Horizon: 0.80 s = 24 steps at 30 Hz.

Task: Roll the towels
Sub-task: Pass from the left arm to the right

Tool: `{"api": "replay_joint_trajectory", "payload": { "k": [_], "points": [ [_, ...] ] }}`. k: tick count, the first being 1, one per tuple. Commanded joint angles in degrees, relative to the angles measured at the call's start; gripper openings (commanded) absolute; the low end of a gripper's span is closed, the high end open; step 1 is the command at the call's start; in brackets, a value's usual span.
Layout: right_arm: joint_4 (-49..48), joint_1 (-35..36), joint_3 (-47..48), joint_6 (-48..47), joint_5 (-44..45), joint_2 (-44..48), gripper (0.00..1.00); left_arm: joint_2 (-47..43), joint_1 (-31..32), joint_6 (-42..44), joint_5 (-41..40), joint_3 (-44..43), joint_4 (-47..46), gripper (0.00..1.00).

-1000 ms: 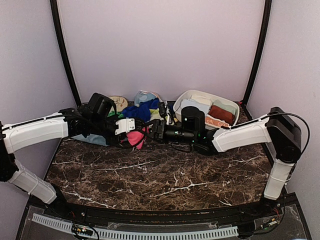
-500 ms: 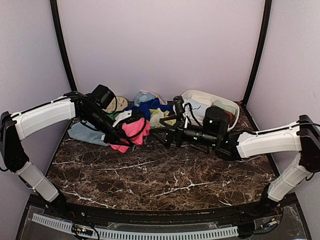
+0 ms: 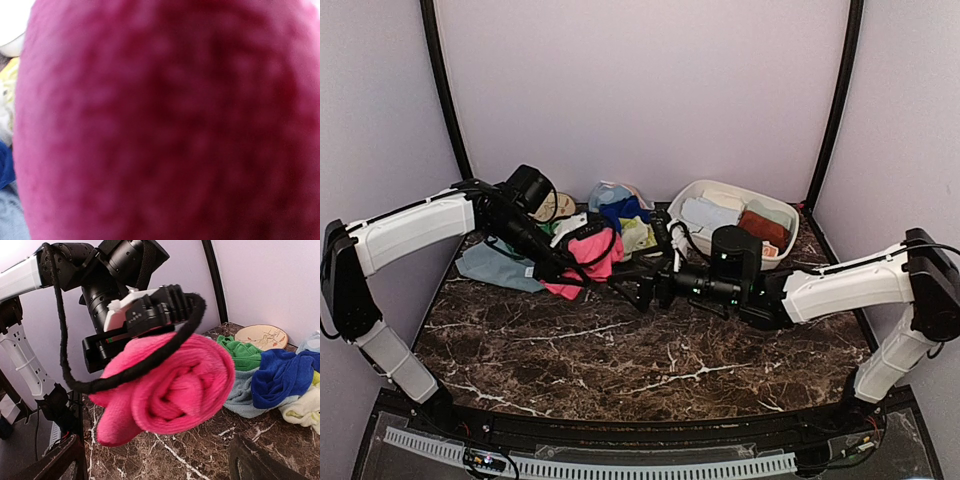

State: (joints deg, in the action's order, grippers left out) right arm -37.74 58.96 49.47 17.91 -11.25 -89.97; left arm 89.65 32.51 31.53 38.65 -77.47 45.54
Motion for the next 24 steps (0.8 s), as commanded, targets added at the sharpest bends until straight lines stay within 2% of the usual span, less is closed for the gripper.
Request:
{"api": "replay_joint_trajectory", "payload": {
  "k": [1, 7, 13, 19, 24],
  "points": [
    [-0.4, 2.3, 2.4, -2.9, 5.3, -0.7, 1.0, -1.0, 0.0, -4.4, -11.2, 0.3, -6.3, 0.0],
    [-2.7, 4.1, 4.1, -2.9, 11.8, -4.1, 1.0, -0.4, 0.9, -7.5, -25.8, 0.5, -11.6, 0.0],
    [-2.7, 4.8, 6.6, -2.0, 20.6, -7.5, 1.0, -2.8, 2.3, -5.6, -24.2, 2.5, -13.5, 0.0],
    [-4.1, 4.6, 7.7, -1.6, 19.7, -8.5, 1.0, -3.7, 5.2, -4.3, -24.9, 5.4, -14.5, 0.0],
    [-2.7, 2.9, 7.5, 0.6, 19.6, -9.0, 1.0, -3.9, 5.5, -4.3, -21.8, 4.9, -13.7, 0.0]
  ]
}}
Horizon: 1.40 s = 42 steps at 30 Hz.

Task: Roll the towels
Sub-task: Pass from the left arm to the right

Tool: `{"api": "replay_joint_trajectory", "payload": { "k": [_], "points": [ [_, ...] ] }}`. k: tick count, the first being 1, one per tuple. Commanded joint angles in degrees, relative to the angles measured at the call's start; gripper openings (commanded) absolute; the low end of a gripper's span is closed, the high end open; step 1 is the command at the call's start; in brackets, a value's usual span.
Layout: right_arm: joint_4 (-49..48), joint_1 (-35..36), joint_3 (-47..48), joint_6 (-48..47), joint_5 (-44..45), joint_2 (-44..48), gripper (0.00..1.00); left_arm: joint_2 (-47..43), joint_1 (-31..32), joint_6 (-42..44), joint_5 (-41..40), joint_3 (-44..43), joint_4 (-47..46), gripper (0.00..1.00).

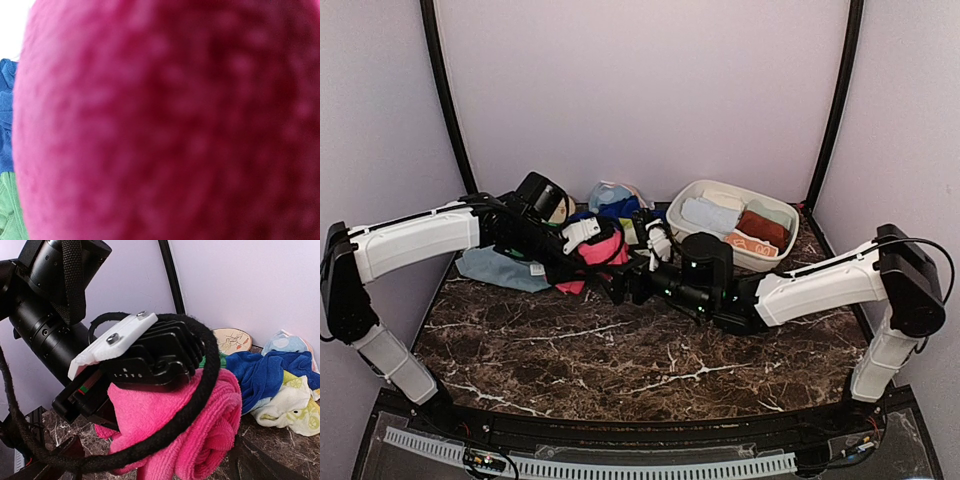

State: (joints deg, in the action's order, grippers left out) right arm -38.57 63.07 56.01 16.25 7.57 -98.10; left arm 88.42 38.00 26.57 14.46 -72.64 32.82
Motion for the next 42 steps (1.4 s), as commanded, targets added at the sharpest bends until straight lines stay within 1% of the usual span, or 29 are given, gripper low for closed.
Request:
{"api": "replay_joint_trajectory", "payload": {
  "k": [1, 2, 4, 8, 10, 11, 14, 16, 17, 19, 20, 21, 22, 23, 24, 27, 28, 29, 31, 32, 33, 34, 35, 37, 38, 40, 42],
  "points": [
    [-2.5, -1.8, 0.2, 2.9, 0.0, -0.7, 1.0, -2.8, 0.1, 1.0, 3.4, 0.0, -0.5, 0.0],
    [-3.1, -2.5, -0.4, 3.3, -1.4, -0.4, 1.0, -3.1, 0.3, 1.3, 4.4, 0.0, -0.1, 0.0],
    [-4.1, -3.6, -1.1, 3.2, -7.1, 0.0, 1.0, -3.7, 0.2, 2.5, 8.7, -0.1, 1.9, 0.0],
    [-2.8, -5.3, -1.5, 1.3, -18.0, 0.8, 1.0, -4.8, 0.4, 7.5, 23.1, -1.4, 8.4, 0.0],
    [-1.9, -5.9, -1.1, 1.4, -23.6, 1.1, 1.0, -4.8, 0.8, 9.2, 29.0, -2.4, 11.5, 0.0],
    [-1.1, -6.1, -0.9, 1.4, -25.0, 1.1, 1.0, -4.5, 0.9, 10.3, 31.2, -3.1, 13.5, 0.0],
    [-1.3, -6.6, -1.1, 1.9, -28.5, 1.4, 1.0, -3.5, 1.5, 11.9, 33.5, -4.5, 17.0, 0.0],
    [-4.6, -7.3, -1.6, 4.0, -32.8, 1.5, 1.0, -2.9, 1.9, 12.4, 33.7, -4.8, 18.4, 0.0],
    [-7.6, -7.5, -1.9, 5.3, -35.4, 1.4, 0.98, -2.6, 2.1, 12.7, 33.7, -4.7, 18.9, 0.0],
    [-10.8, -8.1, -1.9, 8.1, -38.6, 1.0, 0.87, -2.3, 2.1, 12.9, 33.5, -4.8, 19.5, 0.0],
    [-12.0, -8.5, -1.6, 9.6, -40.2, 0.6, 0.77, -2.3, 2.1, 12.8, 33.3, -4.8, 19.5, 0.0],
    [-13.3, -8.9, -1.4, 11.5, -41.8, 0.2, 0.64, -2.3, 2.1, 12.9, 33.1, -4.8, 19.5, 0.0],
    [-14.9, -9.3, -1.1, 13.4, -43.6, -0.4, 0.48, -2.3, 2.1, 12.9, 32.8, -4.7, 19.4, 0.0],
    [-16.6, -9.7, -1.0, 15.7, -45.2, -1.0, 0.28, -2.4, 2.1, 12.8, 32.3, -4.6, 19.2, 0.0],
    [-17.6, -10.1, -0.8, 17.9, -46.2, -1.7, 0.01, -2.5, 2.1, 12.7, 32.0, -4.5, 19.0, 0.0],
    [-14.5, -10.5, 0.2, 17.9, -46.8, -1.9, 0.0, -2.6, 2.1, 11.7, 30.3, -4.1, 17.8, 0.01],
    [-11.6, -10.6, 0.7, 16.7, -46.2, -1.5, 0.0, -2.7, 2.1, 11.1, 29.5, -4.0, 17.2, 0.12],
    [-8.9, -10.5, 1.1, 15.1, -45.6, -1.0, 0.0, -2.9, 2.1, 10.3, 28.6, -3.9, 16.3, 0.24],
    [-3.4, -10.7, 1.5, 11.4, -43.1, 0.7, 0.0, -3.7, 2.1, 8.8, 24.0, -3.5, 14.3, 0.5],
    [-0.7, -11.0, 1.6, 9.4, -41.4, 2.1, 0.0, -4.4, 2.1, 8.1, 21.3, -3.0, 12.6, 0.75],
    [1.6, -11.5, 1.5, 7.7, -39.4, 3.4, 0.0, -5.4, 2.0, 7.2, 16.7, -2.3, 10.7, 0.96],
    [4.5, -12.2, 1.5, 6.3, -37.7, 4.9, 0.0, -6.5, 1.9, 6.2, 12.5, -1.5, 8.4, 0.99],
    [6.1, -13.1, 1.7, 4.8, -36.3, 6.1, 0.0, -7.8, 1.6, 5.3, 8.4, -0.7, 5.9, 0.99],
    [15.0, -14.6, 3.4, 0.3, -31.2, 9.9, 0.0, -10.4, 0.3, 3.9, 1.8, 1.3, 1.1, 0.99],
    [18.6, -15.7, 4.5, -1.8, -28.6, 11.2, 0.0, -11.8, -1.1, 4.2, 1.5, 1.9, 0.0, 0.99],
    [24.7, -18.4, 6.3, -4.3, -22.8, 13.4, 0.0, -13.4, -6.2, 3.4, 4.0, 1.2, -0.8, 0.99],
    [29.2, -21.7, 7.8, -4.8, -14.9, 15.7, 0.0, -13.2, -10.2, 3.2, 5.9, -0.9, 0.6, 0.99]
  ]
}}
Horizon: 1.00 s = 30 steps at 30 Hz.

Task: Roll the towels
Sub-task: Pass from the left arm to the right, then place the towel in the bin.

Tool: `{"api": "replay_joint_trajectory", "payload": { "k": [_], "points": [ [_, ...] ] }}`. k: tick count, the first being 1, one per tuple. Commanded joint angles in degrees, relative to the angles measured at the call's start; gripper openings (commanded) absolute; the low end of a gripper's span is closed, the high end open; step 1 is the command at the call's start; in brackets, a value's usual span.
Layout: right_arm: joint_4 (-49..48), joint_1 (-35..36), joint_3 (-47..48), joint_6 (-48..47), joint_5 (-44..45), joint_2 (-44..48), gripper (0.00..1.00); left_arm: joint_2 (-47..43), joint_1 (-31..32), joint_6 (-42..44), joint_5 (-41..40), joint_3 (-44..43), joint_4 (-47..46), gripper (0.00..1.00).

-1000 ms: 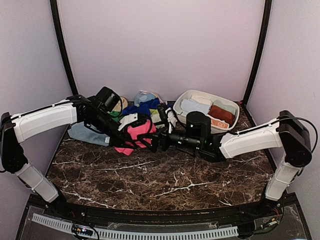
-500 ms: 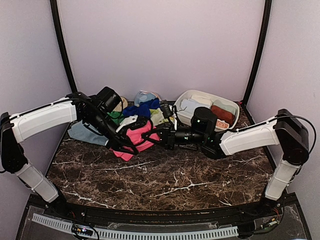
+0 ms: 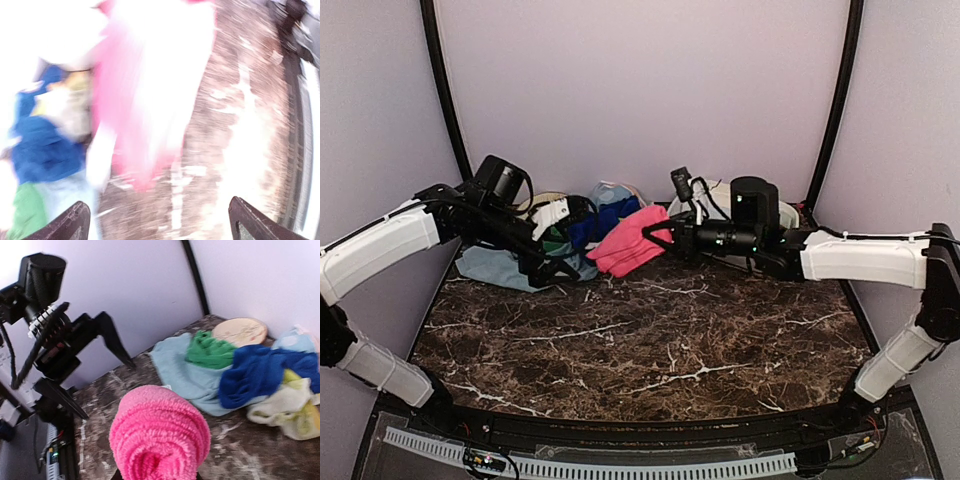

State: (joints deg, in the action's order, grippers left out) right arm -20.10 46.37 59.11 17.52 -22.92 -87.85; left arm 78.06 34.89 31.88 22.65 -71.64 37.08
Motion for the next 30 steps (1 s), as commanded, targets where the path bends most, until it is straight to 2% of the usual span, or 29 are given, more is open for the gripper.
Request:
{"api": "replay_joint_trajectory", "payload": {
  "k": [1, 6, 12, 19, 30],
  "points": [
    [12.0, -6.8, 5.1, -6.2, 18.7, 6.5, 0.0, -2.2, -8.5, -1.9, -2.0, -3.0, -2.6, 0.99],
    [9.6, -14.3, 4.6, -4.6, 28.7, 9.5, 0.0, 0.1, -13.0, -1.9, 0.9, -3.6, 0.4, 0.99],
    [7.2, -18.5, 6.6, -2.3, 34.7, 4.2, 0.0, 0.9, -15.0, -3.3, 1.0, -0.5, -0.7, 0.99],
    [1.7, -20.2, 11.0, 3.5, 34.9, -8.5, 0.0, 2.6, -17.9, -3.2, 1.8, -0.1, -0.1, 0.99],
    [-0.9, -19.9, 18.8, 12.3, 30.7, -24.5, 0.0, 4.7, -22.7, -3.1, 3.2, -0.9, 0.8, 0.99]
  ]
}}
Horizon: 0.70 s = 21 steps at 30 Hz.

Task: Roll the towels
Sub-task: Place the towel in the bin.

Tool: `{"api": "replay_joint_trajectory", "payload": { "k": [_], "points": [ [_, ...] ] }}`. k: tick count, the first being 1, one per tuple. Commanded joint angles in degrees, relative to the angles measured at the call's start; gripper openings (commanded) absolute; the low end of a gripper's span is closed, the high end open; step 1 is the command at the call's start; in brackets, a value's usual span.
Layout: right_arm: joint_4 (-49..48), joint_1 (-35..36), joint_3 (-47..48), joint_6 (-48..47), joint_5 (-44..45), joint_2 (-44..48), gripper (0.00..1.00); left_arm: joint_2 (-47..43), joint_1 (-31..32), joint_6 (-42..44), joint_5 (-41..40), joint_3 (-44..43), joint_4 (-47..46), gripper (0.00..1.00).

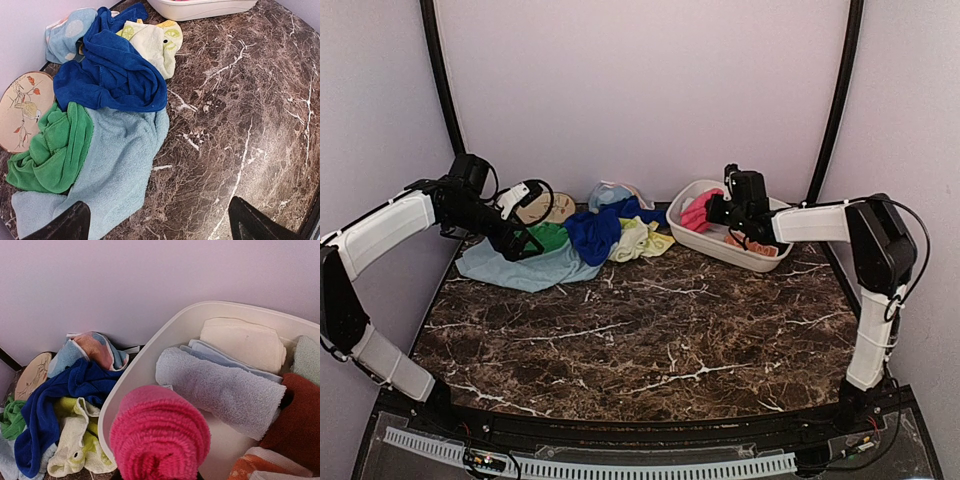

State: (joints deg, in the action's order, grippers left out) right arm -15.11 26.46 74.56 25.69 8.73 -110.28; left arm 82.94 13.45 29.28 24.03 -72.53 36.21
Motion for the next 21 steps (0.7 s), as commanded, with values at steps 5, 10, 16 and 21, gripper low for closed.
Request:
{"api": "replay_joint_trajectory", "payload": {
  "k": [5, 10, 16, 21],
  "points": [
    [-8.9, -0.1, 3.9, 5.5, -1.3, -5.3, 0.0, -0.9, -1.9, -0.1, 2.1, 1.1, 1.8, 0.99],
    [-7.1, -0.5, 5.3, 6.8, -3.4, -8.2, 0.01, -1.2, -2.2, -0.2, 1.8, 1.4, 1.7, 0.99],
    [-2.3, -1.1, 3.8, 6.9, -2.6, -7.4, 0.44, -1.5, -2.9, -1.1, 1.8, 1.3, 1.1, 0.99],
    [2.0, -1.1, 1.9, 4.6, -0.7, -2.8, 1.0, -2.0, -3.1, -1.5, 2.3, 1.3, 0.5, 0.99]
  ]
}}
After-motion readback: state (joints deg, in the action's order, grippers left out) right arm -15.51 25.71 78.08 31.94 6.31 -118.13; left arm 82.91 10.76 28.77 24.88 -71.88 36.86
